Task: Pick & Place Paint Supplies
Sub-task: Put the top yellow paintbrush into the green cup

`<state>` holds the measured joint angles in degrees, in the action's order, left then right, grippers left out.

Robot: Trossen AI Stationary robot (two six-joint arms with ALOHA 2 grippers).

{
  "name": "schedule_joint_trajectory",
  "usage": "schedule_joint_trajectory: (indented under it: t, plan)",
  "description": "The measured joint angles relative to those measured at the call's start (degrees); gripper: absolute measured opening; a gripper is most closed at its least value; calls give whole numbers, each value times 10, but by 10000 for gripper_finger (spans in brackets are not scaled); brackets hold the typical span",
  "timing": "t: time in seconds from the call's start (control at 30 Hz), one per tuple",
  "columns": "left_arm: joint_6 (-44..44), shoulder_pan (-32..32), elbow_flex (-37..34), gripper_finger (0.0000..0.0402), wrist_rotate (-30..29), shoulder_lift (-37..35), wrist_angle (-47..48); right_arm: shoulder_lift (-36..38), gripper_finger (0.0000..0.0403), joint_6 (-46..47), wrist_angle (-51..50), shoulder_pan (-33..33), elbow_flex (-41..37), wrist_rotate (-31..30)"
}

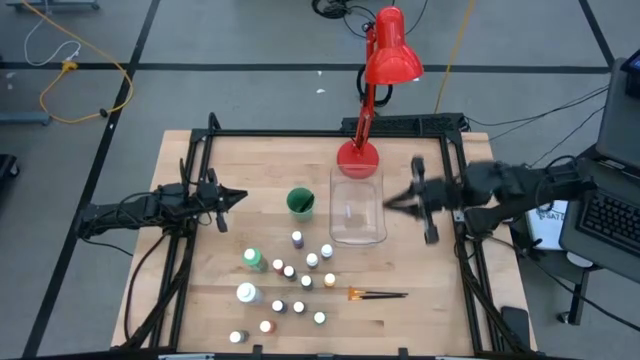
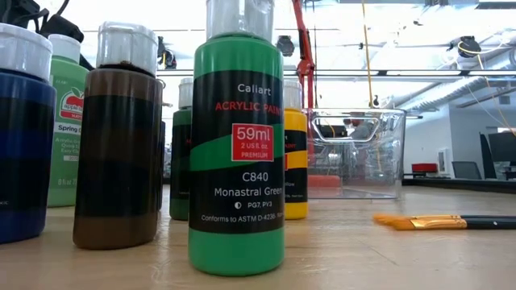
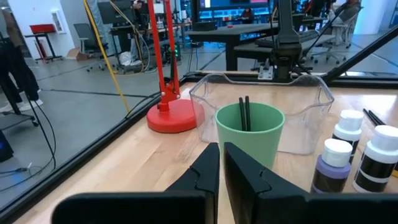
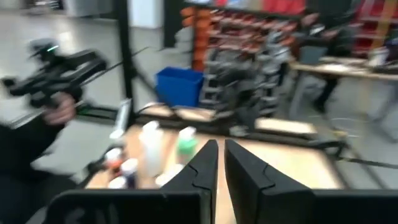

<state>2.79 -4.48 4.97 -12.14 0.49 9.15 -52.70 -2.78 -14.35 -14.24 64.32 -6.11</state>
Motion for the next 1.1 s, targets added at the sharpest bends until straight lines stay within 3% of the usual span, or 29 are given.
schedule_joint_trajectory:
  t: [0.3,0.57,0.73,0.9,1.1]
  plan:
    - [0,0,0,26,0,0,-13,13,12,-9,190,-113,-262,0]
    - [-14,0,0,26,0,0,-15,-6,10,-11,529,-144,-479,-47]
    - [-15,0,0,26,-4,0,-6,-6,7,-31,621,-143,-537,-48]
    - [-5,0,-6,26,-4,1,-9,-10,6,-47,622,-143,-554,-49]
    - [-3,0,-9,26,25,37,-19,-45,6,-51,623,-143,-560,-104]
